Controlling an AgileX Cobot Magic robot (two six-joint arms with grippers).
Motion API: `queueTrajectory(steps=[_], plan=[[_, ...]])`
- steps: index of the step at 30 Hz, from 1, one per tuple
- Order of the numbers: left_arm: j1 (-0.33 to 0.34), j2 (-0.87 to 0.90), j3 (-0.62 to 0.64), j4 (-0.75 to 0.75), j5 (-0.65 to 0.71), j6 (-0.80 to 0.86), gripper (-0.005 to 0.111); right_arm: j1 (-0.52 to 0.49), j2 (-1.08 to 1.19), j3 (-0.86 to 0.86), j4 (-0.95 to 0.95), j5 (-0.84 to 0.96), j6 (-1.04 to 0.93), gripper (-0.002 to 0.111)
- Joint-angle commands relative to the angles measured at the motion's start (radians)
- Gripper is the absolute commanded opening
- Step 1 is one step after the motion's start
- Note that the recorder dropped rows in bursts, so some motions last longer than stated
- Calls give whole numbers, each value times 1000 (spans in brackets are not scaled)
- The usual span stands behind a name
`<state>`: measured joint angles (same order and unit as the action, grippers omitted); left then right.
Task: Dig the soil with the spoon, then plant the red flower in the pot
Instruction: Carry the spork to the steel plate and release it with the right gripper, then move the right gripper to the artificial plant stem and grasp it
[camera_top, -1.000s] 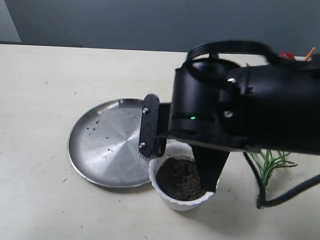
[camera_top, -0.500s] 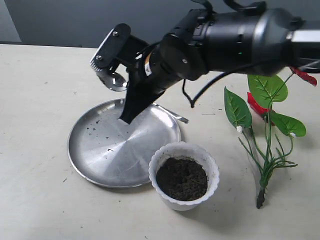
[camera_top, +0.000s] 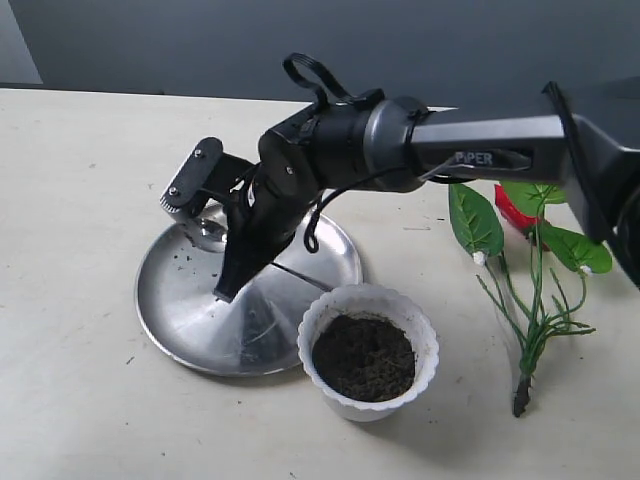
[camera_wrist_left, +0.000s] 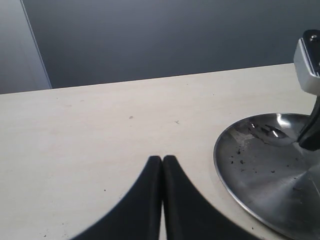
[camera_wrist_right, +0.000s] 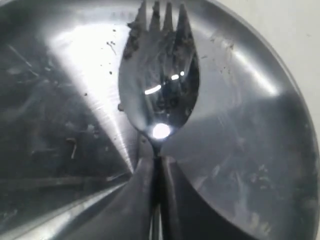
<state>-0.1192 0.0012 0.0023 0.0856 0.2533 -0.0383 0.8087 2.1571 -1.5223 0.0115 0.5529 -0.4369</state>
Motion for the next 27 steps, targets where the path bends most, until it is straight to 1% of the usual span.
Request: queueTrajectory(steps=[1, 2, 4, 8, 9, 10, 13, 16, 18, 22, 24, 27], plan=[[-5, -1, -2, -2, -14, -4, 1, -13, 28, -11, 2, -9, 31, -1], [-5, -1, -2, -2, -14, -4, 1, -17, 29, -11, 2, -4, 31, 1], [-5, -1, -2, -2, -14, -4, 1, -21, 29, -11, 11, -1, 41, 9], [-5, -1, -2, -2, -14, -4, 1, -22, 23, -11, 18, 11, 66, 40], [-5, -1, -2, -2, -14, -4, 1, -22, 18, -11, 18, 22, 74, 44], [-5, -1, -2, -2, -14, -4, 1, -22, 10, -11, 18, 35, 82, 46], [-5, -1, -2, -2, -14, -4, 1, -24, -35, -11, 4, 85, 158, 41], [-5, -1, -2, -2, -14, -4, 1, -35, -115, -11, -36, 158, 277, 29], [-5, -1, -2, -2, -14, -4, 1, -52, -184, -9, -72, 216, 351, 24], [-5, -1, -2, -2, -14, -4, 1, -103, -318, -9, -117, 341, 449, 23], [-5, -1, -2, -2, -14, -4, 1, -148, -387, -6, -120, 414, 475, 23], [-5, -1, -2, -2, -14, -4, 1, -217, -489, 43, -143, 463, 502, 23]])
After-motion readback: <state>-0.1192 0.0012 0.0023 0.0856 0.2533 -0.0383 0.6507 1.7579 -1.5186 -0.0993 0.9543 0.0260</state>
